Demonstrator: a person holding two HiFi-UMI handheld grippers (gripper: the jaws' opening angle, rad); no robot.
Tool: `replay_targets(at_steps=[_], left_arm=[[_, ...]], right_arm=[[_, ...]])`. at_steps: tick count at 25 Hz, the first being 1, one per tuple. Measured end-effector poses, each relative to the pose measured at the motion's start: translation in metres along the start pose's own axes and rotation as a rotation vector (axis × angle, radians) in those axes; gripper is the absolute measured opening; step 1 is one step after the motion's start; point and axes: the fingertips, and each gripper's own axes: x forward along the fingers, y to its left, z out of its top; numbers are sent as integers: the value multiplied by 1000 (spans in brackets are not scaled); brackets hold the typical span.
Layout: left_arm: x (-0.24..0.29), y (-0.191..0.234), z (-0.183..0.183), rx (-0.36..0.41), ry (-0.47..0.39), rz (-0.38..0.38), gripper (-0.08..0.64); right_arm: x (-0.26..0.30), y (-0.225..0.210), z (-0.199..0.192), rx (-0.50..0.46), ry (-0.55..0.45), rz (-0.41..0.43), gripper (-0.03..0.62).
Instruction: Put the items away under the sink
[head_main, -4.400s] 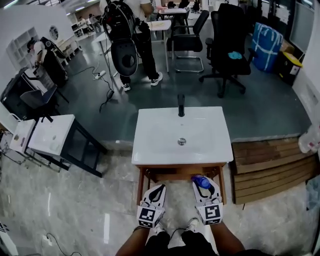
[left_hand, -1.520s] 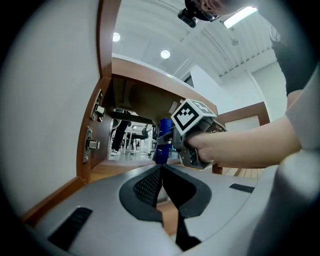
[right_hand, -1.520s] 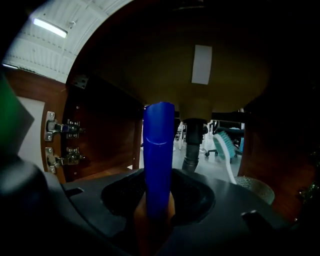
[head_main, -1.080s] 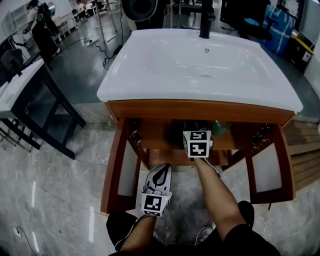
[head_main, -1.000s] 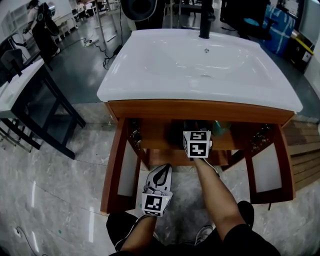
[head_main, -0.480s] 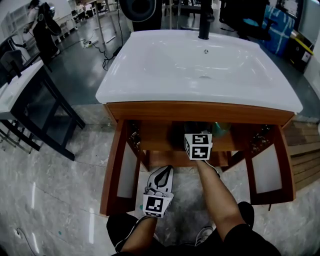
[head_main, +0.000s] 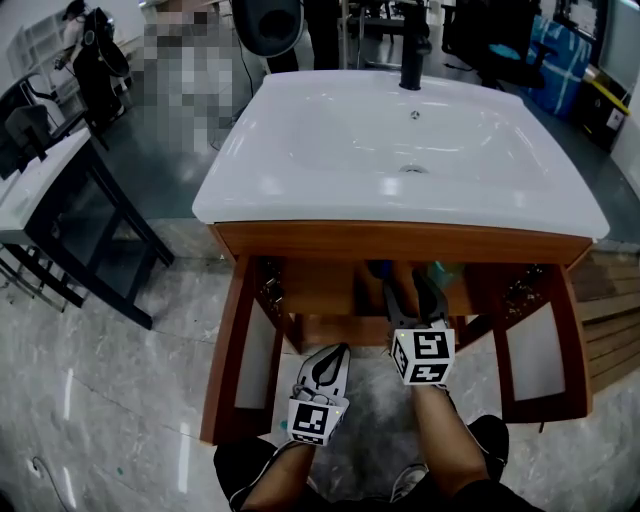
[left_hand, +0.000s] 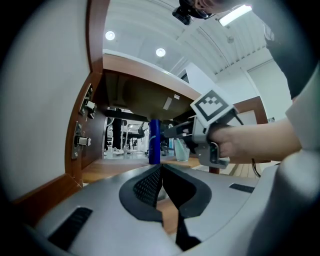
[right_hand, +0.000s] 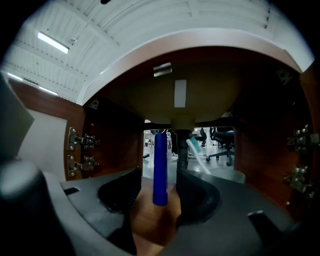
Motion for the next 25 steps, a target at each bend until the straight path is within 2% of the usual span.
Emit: replay_targets(at_steps=[3,4,5,10,13,18,22,25], left_arm=[[2,-1,1,9,-10,-23,21],[1,-3,2,16,-10,-29,21],[0,-4,3,17,-13,-33,21],[0,-17,20,-21,-3,-38,21],[-3,-26,53,-33,20,-44,21],[-13,-36,131,-63,57,-48,21],[-29,-40,190,-72,131,-49,21],[-38,-44,251,-56,183,-56,21]], right_arm=[[-33,5,-4,-15,-4,-9,147],[-43,6,-6,-25,-5,-8,99],[-53,8,-9,-35,-3,1,20],[-87,24,-18,-54,33,100,18],[-103,30,-2,-45,66,136,18],[-130,30,51,-21,118,217,18],[-157,12,107,34,178,212,18],[-174,1,166,47,216,196,18]])
